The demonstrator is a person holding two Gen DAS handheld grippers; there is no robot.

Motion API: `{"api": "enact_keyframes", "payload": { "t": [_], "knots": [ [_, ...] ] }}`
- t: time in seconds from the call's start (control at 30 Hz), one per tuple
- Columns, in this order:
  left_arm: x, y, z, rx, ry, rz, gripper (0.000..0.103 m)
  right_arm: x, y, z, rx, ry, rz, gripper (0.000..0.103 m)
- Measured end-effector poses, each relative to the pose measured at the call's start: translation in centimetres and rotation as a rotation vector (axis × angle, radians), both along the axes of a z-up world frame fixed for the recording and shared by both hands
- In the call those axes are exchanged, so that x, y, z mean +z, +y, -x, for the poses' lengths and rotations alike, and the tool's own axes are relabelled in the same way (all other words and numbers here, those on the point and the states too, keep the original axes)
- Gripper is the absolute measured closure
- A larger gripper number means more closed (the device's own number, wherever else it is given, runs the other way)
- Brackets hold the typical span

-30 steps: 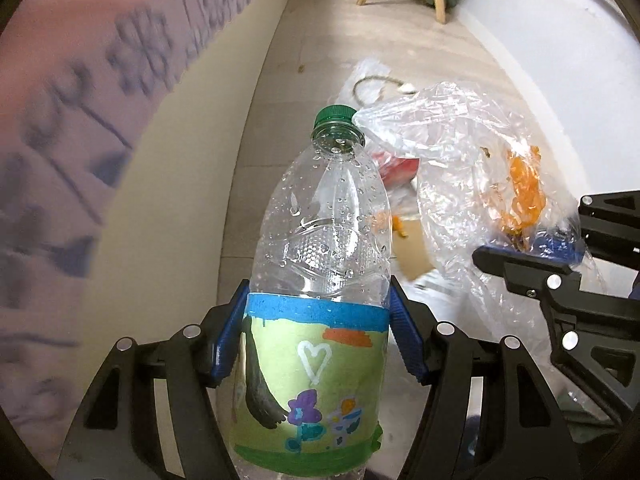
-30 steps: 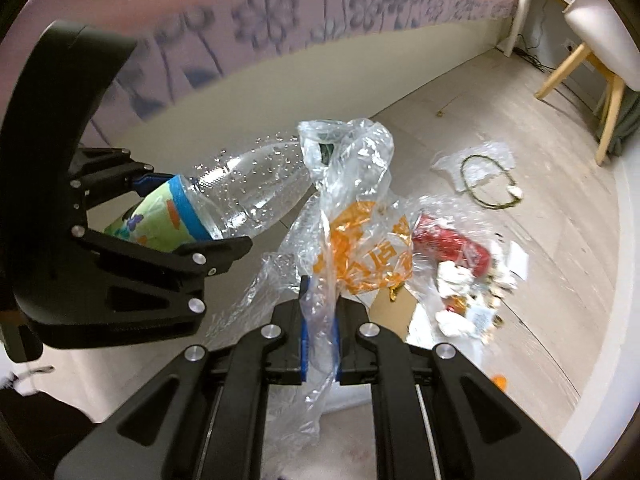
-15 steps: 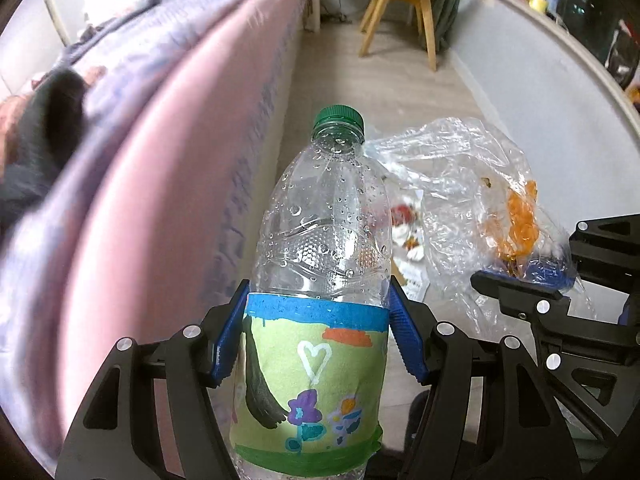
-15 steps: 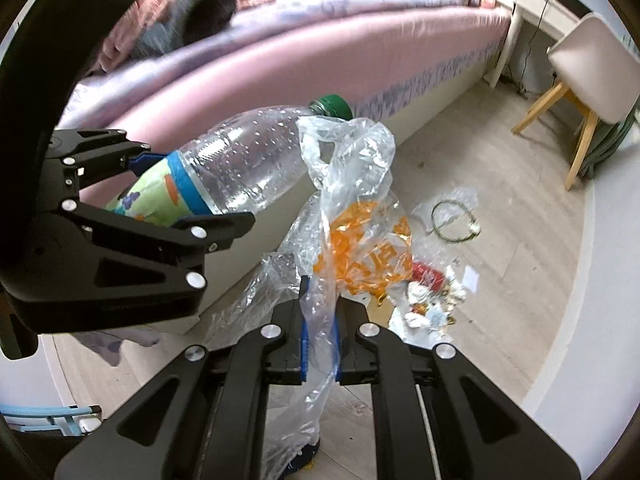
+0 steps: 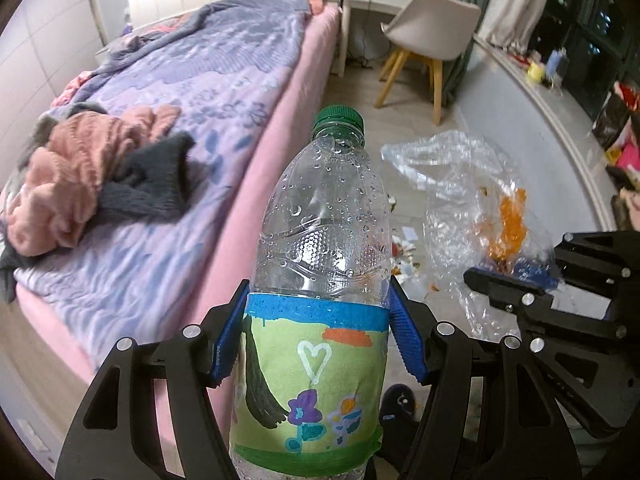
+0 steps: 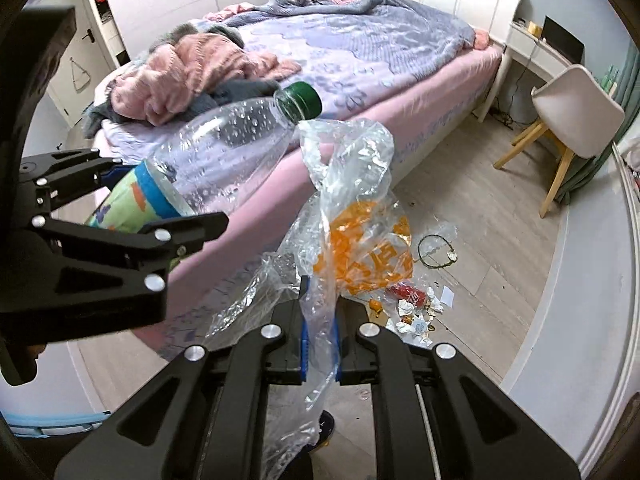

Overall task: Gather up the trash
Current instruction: 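Lift the bottle with the left tool beside the bag in the right tool, then carry the bottle in the left tool while the right tool carries the bag toward the blue bin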

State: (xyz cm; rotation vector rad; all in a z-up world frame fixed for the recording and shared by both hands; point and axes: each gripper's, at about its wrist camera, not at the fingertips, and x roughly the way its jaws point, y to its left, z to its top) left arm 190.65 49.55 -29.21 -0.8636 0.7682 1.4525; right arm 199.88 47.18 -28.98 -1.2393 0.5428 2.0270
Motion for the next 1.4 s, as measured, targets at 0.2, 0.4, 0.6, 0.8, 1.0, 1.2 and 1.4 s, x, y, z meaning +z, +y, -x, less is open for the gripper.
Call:
{"api": "enact_keyframes", "payload": {
  "t": [0.2, 0.4, 0.6, 0.8, 1.0, 1.2, 1.4],
  "knots": [
    [4.9, -3.0, 2.4, 0.033, 0.009, -0.053, 0.040, 4.2, -2.7, 3.1, 0.086, 0.010, -0.023, 0.093],
    [7.2, -6.3, 4.0, 0.132, 0.021, -0.067, 0.040, 6.6, -4.0, 5.1, 0.192, 0.021, -0.050, 0.093],
    [9.3, -9.8, 5.1, 0.306, 0.071, -0.084, 0.040, 9.2, -5.4, 6.3, 0.336, 0.070, -0.089, 0.093],
    [11.4, -14.9, 6.7, 0.515, 0.075, -0.091, 0.040, 11.0, -8.1, 8.1, 0.536, 0.091, -0.104, 0.093],
    [12.9, -21.0, 9.0, 0.693, 0.101, -0.099, 0.040, 11.8, -11.3, 11.9, 0.690, 0.115, -0.081, 0.093],
    [13.6, -28.8, 13.2, 0.884, 0.128, -0.109, 0.040, 12.4, -16.9, 18.2, 0.879, 0.136, -0.078, 0.093],
    [13.8, -37.2, 18.3, 1.036, 0.128, -0.113, 0.040, 13.0, -24.0, 25.3, 1.022, 0.162, -0.073, 0.093]
  ]
}}
